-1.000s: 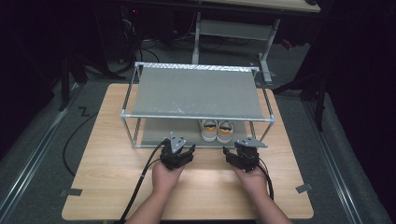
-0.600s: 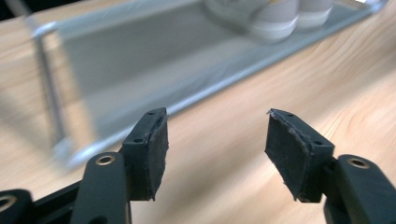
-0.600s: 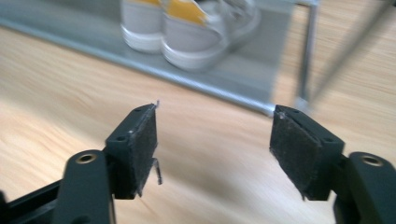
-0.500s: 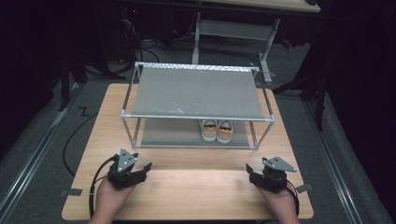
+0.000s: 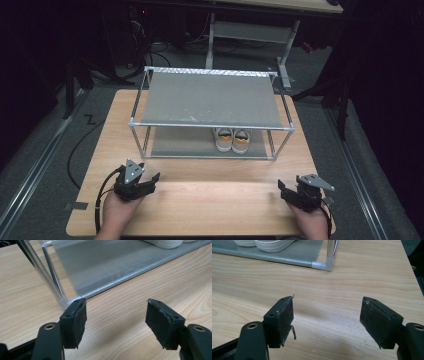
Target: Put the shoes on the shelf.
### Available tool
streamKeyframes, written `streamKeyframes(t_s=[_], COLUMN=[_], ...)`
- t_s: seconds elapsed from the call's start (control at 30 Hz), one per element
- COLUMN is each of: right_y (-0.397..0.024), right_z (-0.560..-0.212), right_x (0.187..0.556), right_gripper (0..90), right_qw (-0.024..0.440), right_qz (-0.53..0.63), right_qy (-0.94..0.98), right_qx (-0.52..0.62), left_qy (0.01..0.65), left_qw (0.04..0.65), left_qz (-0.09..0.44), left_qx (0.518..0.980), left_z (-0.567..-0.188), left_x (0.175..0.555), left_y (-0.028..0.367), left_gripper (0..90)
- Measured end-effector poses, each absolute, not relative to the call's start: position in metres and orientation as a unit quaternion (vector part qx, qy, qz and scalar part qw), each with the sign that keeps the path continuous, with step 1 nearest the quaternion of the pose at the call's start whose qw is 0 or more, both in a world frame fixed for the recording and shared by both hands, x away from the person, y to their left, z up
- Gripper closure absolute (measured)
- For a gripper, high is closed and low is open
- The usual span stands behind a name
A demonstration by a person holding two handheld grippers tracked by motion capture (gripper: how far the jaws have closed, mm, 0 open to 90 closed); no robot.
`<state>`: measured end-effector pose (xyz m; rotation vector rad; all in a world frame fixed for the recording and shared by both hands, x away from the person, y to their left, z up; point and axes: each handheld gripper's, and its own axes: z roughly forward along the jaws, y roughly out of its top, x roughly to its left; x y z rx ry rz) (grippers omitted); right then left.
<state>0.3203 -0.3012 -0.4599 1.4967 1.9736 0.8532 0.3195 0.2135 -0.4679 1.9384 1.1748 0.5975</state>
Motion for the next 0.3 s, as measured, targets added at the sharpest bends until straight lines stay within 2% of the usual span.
streamKeyframes(t_s=[0.3], right_y=[-0.3012], right_z=[-0.4605], right_x=[0.3226], right_gripper=[27.0], right_qw=[0.255], right_qz=[0.318], right_qy=[0.729], right_qx=[0.550], left_qy=[0.471], left_qw=[0.391], left_qz=[0.231], left_qx=[0.756], left_z=[-0.4690], left_x=[0.3194], left_y=[0.2177], left_gripper=[33.2])
